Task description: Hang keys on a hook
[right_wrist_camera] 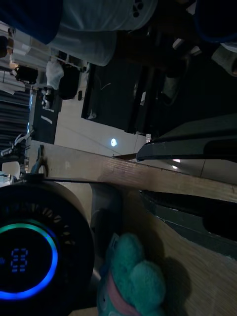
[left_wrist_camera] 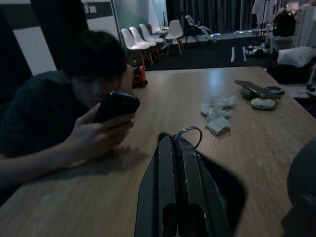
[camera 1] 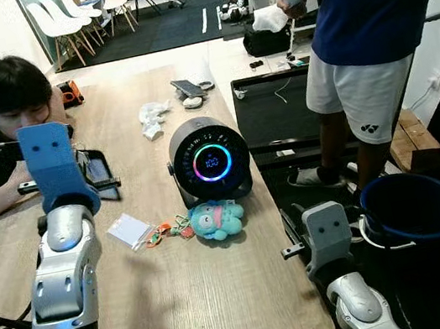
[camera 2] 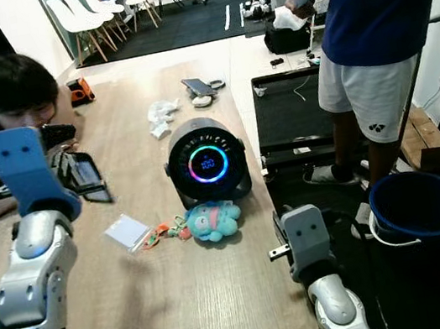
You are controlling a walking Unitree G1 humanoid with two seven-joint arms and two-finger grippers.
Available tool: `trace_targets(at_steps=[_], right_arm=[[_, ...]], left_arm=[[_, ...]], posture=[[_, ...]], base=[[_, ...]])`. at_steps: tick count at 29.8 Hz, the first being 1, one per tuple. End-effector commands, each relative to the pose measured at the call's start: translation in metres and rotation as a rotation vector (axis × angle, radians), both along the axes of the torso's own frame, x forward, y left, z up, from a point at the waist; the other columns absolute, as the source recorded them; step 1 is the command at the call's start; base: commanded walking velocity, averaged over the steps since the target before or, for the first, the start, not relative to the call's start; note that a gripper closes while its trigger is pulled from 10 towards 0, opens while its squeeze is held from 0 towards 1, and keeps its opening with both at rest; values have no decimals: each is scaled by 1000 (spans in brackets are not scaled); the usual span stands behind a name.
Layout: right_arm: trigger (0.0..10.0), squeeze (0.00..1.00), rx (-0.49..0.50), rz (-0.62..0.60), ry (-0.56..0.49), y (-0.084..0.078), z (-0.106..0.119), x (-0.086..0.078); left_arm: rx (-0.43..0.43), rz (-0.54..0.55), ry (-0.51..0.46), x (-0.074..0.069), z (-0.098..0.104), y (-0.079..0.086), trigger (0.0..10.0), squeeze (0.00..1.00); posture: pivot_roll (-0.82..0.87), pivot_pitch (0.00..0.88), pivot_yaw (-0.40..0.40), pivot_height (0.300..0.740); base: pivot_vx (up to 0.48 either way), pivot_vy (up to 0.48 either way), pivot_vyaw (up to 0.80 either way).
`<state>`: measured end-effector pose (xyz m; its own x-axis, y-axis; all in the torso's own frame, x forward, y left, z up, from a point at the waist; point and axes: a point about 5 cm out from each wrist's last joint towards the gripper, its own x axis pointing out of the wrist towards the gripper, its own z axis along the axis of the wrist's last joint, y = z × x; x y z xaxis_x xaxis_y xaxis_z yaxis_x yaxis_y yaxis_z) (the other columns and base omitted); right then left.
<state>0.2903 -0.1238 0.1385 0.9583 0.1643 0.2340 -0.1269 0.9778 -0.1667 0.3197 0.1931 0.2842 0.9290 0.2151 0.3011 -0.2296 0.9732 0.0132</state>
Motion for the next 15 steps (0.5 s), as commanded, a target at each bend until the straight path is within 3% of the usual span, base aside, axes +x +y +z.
trace_targets(at_steps=[1, 7, 15], right_arm=[[10000, 0, 5, 9, 11, 4, -4, -1], [10000, 0, 20, -19, -12, 1, 0, 1], [10000, 0, 35, -64, -40, -4, 3, -1]], left_arm=[[-9, 0, 25, -3, -6, -5, 10000, 0], [-45, -79, 91, -7, -28, -31, 10000, 0], [55, -82, 63, -13, -44, -32, 10000, 0]], posture=[[51, 132, 107, 740], [50, 127, 108, 740], [47, 121, 113, 740]], base=[[0, 0, 0], [0, 0, 0], [0, 0, 0]])
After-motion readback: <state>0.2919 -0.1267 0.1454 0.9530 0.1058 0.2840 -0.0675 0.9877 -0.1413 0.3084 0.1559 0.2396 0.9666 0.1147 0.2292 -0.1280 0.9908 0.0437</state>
